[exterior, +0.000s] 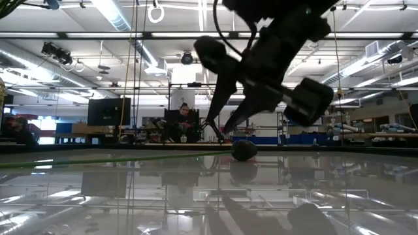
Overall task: Sort flowers into vase by color
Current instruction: Put the blue flowers into the yellow vase
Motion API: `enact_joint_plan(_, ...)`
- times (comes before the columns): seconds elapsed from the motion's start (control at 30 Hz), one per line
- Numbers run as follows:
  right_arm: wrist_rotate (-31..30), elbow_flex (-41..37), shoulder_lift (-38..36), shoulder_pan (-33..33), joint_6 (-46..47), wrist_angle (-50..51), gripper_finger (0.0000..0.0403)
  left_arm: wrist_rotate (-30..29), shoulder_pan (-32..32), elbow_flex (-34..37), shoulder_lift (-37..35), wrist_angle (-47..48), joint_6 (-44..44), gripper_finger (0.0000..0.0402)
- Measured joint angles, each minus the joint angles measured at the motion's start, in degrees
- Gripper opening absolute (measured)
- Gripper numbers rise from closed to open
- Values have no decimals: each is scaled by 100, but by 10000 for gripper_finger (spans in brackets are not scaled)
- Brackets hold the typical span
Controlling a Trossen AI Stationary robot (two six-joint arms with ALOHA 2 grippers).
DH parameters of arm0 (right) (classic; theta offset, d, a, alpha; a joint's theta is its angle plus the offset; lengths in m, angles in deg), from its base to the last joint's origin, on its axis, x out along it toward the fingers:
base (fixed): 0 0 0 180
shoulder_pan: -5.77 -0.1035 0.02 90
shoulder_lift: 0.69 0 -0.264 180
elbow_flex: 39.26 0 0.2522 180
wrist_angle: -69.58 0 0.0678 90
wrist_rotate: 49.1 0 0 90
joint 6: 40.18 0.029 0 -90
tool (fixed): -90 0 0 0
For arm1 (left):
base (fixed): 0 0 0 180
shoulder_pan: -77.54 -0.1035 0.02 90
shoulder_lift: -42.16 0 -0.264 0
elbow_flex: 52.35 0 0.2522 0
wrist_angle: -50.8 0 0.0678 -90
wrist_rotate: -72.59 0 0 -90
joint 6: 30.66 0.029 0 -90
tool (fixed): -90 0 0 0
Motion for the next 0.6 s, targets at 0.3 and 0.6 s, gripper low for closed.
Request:
enact_joint_plan(0.3,-142,1,524,210,617,-83,124,-20,0,-9,48,-29,-2,201)
enact_joint_plan(0.6,-263,2,538,533,758,59,124,-244,0,-113,63,-160,-170,201)
